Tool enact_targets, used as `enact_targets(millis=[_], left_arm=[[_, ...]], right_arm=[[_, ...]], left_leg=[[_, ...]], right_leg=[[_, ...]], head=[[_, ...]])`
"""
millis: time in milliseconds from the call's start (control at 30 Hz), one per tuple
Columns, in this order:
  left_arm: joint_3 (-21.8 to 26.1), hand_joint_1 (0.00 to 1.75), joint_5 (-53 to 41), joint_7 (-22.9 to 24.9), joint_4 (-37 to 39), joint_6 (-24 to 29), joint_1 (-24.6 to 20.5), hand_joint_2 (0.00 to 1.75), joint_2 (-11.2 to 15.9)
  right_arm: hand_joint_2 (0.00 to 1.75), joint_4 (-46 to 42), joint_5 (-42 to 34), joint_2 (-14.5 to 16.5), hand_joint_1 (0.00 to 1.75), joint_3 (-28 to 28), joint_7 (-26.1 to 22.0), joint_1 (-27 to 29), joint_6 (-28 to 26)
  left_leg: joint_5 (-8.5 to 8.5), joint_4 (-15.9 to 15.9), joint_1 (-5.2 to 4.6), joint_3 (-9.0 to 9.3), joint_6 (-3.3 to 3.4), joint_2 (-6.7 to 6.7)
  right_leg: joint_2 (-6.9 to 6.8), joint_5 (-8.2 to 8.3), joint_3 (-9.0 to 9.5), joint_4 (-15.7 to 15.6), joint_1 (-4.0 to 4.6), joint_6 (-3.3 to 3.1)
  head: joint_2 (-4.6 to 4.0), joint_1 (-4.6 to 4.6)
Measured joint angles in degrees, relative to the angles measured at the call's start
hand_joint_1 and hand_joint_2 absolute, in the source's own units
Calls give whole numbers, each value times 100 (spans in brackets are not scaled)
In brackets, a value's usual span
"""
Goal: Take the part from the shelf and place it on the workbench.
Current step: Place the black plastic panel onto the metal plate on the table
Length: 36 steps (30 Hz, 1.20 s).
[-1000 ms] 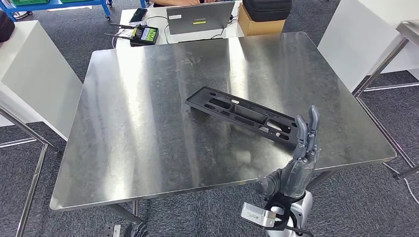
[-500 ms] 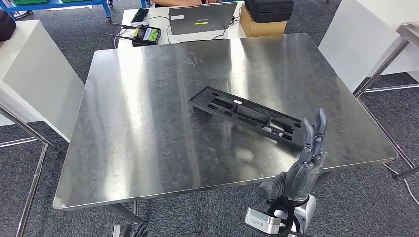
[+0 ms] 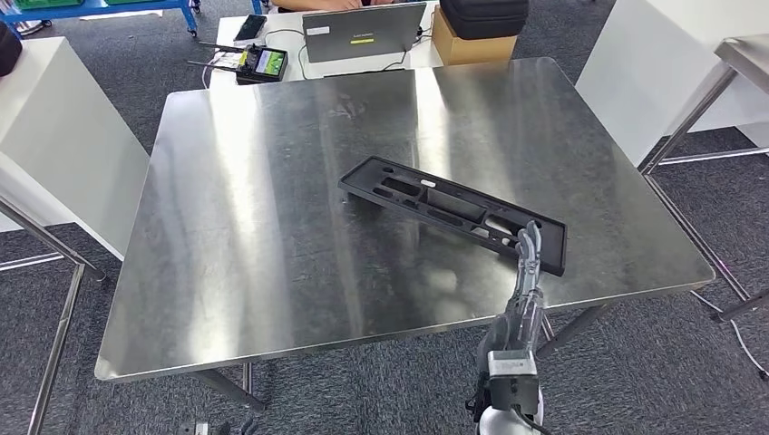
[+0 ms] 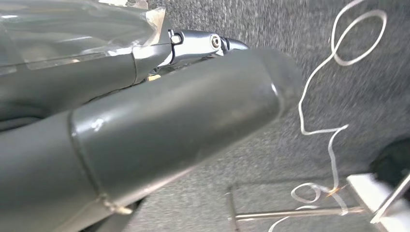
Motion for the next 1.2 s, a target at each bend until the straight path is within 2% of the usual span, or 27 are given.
enact_targets(millis=[33,67,100,200,233,267,333,367,400,433,467,500,567,633,733,767,800,867,900,933,967,1000,1033,1100,1133,1167,1200], left_arm=[[43,0,19,-56,2,4,43,0,1],[78,0,26,-103,5,8,88,0,2],[105,0,27,-134,8,13,129,0,3],[161,0,23,-182,25,41,211,0,0],[180,0,18,-192,32,56,226,0,-1],[199,0,8,-204,39,73,238,0,-2],[225,0,-13,-231,48,107,249,0,-5],[231,0,-21,-243,49,119,250,0,-7],[234,0,-25,-253,51,126,250,0,-9],[237,0,-28,-262,53,128,250,0,-9],[240,0,-29,-268,55,129,250,0,-9],[241,0,-29,-273,57,129,249,0,-10],[243,0,-30,-280,57,129,240,0,-13],[245,0,-28,-303,57,115,229,0,-16],[287,0,10,-382,58,59,229,0,-16],[317,0,33,-412,58,38,229,0,-16],[349,0,56,-439,58,24,228,0,-13],[391,0,87,-484,57,8,226,0,-4],[406,0,93,-502,58,8,227,0,-1],[420,0,96,-517,58,9,227,0,1],[439,0,96,-528,58,10,227,0,1],[460,0,96,-539,59,11,228,0,1],[480,0,97,-553,58,11,228,0,1],[513,0,112,-609,57,5,228,0,1],[532,0,131,-646,54,-5,227,0,2],[552,0,149,-680,51,-17,227,0,3],[579,0,166,-707,48,-30,228,0,6]], right_arm=[[0,136,-149,2,0,-53,-21,-3,87],[0,278,-259,5,0,-114,-69,-6,152],[0,396,-321,10,0,-169,-120,-12,193],[0,660,-414,38,0,-287,-198,-35,279],[0,720,-422,54,0,-312,-203,-45,307],[0,769,-422,73,0,-331,-208,-55,334],[0,844,-421,112,0,-361,-213,-73,386],[0,880,-419,128,0,-373,-216,-78,412],[0,919,-419,140,0,-388,-219,-81,436],[0,959,-418,149,0,-403,-222,-84,455],[0,993,-418,156,0,-418,-226,-88,467],[0,1021,-418,162,0,-432,-232,-94,472],[0,1056,-416,171,0,-451,-250,-120,490],[0,1075,-412,184,0,-471,-285,-161,522],[0,1071,-399,204,0,-493,-310,-183,553],[0,1063,-396,204,0,-508,-303,-177,560],[0,1054,-395,200,0,-528,-295,-171,567],[0,1041,-394,194,0,-568,-278,-163,584],[0,1038,-393,191,0,-583,-275,-159,594],[0,1037,-391,189,0,-596,-273,-155,604],[0,1037,-390,188,0,-606,-272,-152,615],[0,1037,-389,187,0,-615,-272,-151,627],[0,1036,-387,189,0,-620,-271,-154,635],[0,1017,-383,198,0,-625,-271,-165,644],[0,1002,-380,205,0,-628,-271,-172,643],[0,988,-378,210,0,-632,-271,-173,644],[0,977,-377,212,0,-639,-270,-167,644]], left_leg=[[11,40,17,-49,-45,0],[18,92,25,-97,-95,-4],[18,161,21,-140,-138,-9],[36,288,40,-229,-237,-28],[-34,342,68,-265,-269,-27],[-204,482,93,-323,-303,-23],[-770,1074,116,-509,-355,-12],[-1032,1459,121,-604,-376,-11],[-1184,1777,128,-654,-391,-10],[-1217,1945,136,-624,-397,-10],[-1147,1905,144,-489,-394,-10],[-1021,1650,150,-247,-383,-10],[-854,811,149,400,-352,-23],[-845,288,113,747,-320,-42],[-746,190,49,692,-214,-26],[-677,167,39,640,-156,-11],[-602,141,30,576,-100,7],[-481,136,-2,417,-24,25],[-422,137,-24,337,-7,34],[-360,139,-43,253,4,41],[-299,142,-64,172,8,47],[-240,145,-82,98,7,50],[-186,151,-95,34,0,50],[-94,184,-131,-59,-31,50],[-47,201,-144,-88,-50,53],[-6,215,-153,-109,-68,57],[35,223,-154,-123,-87,58]], right_leg=[[-20,97,273,-427,-41,72],[-22,194,472,-723,-46,99],[-18,242,573,-915,-53,90],[15,277,490,-898,-56,-61],[10,302,461,-878,-60,-126],[-1,339,428,-876,-61,-200],[-18,435,349,-877,-47,-317],[-24,480,298,-873,-33,-344],[-30,523,244,-869,-19,-353],[-35,563,194,-865,-6,-348],[-38,598,150,-863,4,-336],[-39,631,117,-863,9,-322],[-36,687,80,-861,24,-273],[-36,754,62,-867,37,-193],[-37,811,-3,-864,26,-68],[-36,704,-72,-765,30,-76],[-34,507,-172,-553,42,-119],[-31,-13,-415,168,57,-240],[-31,-185,-499,539,66,-260],[-30,-234,-515,787,77,-244],[-30,-173,-442,854,93,-205],[-30,-39,-261,702,111,-166],[-31,88,11,374,131,-147],[-33,158,677,-548,192,-191],[-30,121,881,-888,215,-226],[-27,89,990,-1095,237,-255],[-27,82,981,-1167,226,-282]], head=[[0,5],[0,12],[0,18],[0,-5],[0,-18],[0,-29],[0,-48],[0,-54],[0,-56],[0,-55],[0,-55],[0,-55],[0,-58],[0,-51],[0,-42],[0,-31],[0,-19],[0,11],[0,22],[0,29],[0,34],[0,35],[0,35],[0,34],[0,29],[0,26],[0,20]])
